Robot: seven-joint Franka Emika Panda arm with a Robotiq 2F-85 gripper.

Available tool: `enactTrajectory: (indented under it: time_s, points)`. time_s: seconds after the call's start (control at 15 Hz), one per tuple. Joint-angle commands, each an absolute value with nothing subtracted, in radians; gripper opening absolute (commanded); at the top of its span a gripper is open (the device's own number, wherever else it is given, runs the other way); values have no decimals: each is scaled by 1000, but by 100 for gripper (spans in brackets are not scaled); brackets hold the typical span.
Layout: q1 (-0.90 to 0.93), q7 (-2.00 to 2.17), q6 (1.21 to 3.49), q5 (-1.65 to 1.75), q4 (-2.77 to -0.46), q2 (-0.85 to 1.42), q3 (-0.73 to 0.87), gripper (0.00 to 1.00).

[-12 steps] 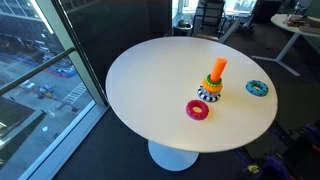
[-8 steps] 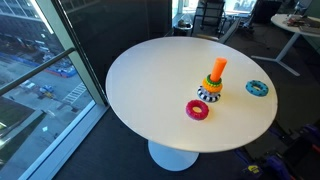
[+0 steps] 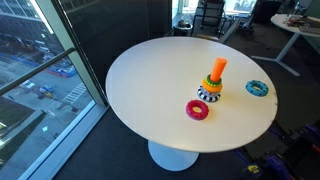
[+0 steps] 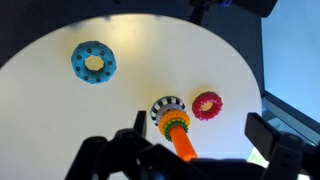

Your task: Remove the green and the light green rings from the rings stacking stand at the same time and put them on the table

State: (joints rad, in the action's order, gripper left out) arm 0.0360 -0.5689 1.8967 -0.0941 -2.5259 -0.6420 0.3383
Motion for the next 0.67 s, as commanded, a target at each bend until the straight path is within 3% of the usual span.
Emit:
enactTrajectory:
  time_s: [0.0,0.6]
  points:
    - [28,-540,1920,-119,-2496,-617,286,100]
    - [42,-303,2161,-131,-2497,-512,115,100]
